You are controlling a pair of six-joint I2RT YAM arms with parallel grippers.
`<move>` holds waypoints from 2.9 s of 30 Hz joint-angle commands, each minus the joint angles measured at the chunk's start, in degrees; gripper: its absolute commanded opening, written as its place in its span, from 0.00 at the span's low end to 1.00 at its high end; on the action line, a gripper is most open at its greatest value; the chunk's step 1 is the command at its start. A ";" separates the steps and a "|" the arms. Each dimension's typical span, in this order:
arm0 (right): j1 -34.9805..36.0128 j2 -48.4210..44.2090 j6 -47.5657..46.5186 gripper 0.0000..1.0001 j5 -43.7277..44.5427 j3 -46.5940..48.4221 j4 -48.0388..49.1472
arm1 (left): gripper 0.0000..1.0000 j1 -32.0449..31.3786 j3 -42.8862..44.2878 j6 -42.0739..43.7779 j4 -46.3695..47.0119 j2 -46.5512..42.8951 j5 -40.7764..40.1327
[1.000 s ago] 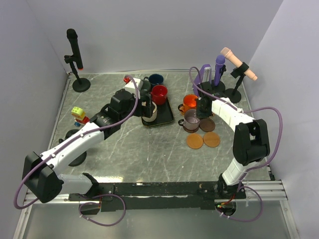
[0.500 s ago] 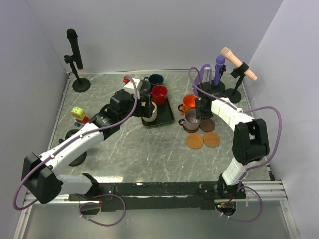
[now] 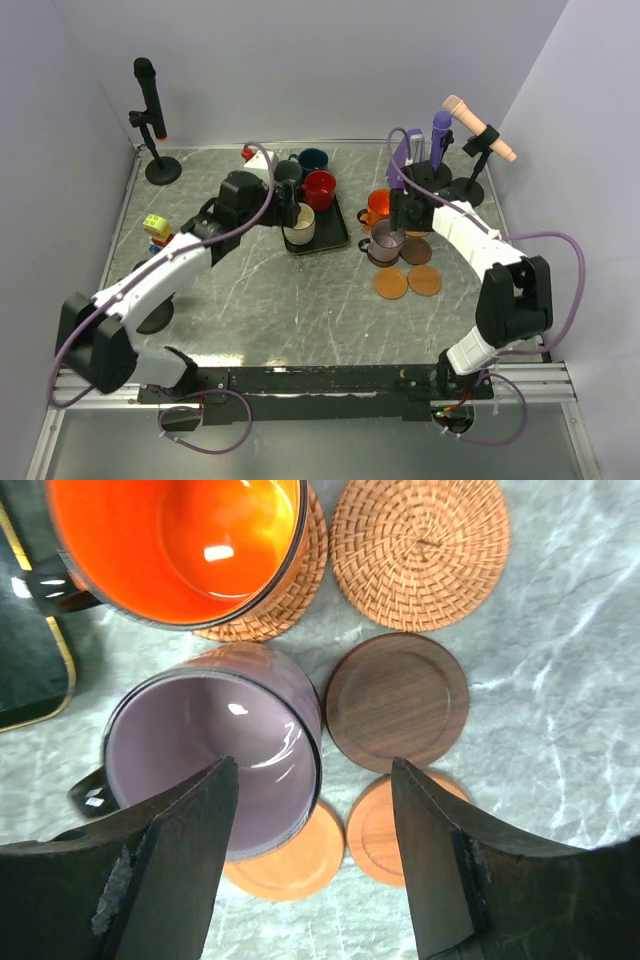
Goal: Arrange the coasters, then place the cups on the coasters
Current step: Place the cup on the coaster, then pick up the cup from the tray.
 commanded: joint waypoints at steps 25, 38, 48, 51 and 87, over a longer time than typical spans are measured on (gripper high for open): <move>-0.31 -13.28 1.00 0.69 -2.12 -0.91 1.14 | 0.70 12.47 31.84 6.17 -10.63 38.11 4.29; -0.31 -13.72 1.26 0.69 -1.94 0.40 -0.79 | 0.50 13.61 39.93 9.69 -9.84 48.48 4.73; -0.31 -13.81 1.52 0.69 -2.03 -0.21 -1.67 | 0.09 13.61 42.13 11.10 -9.57 50.59 1.67; -0.39 -13.90 1.35 0.69 -1.85 -0.03 -1.93 | 0.01 13.79 41.61 11.80 -9.23 50.51 0.34; -0.05 -11.53 5.92 0.68 -4.57 14.28 -5.79 | 0.01 9.75 26.23 13.82 -4.03 19.05 3.67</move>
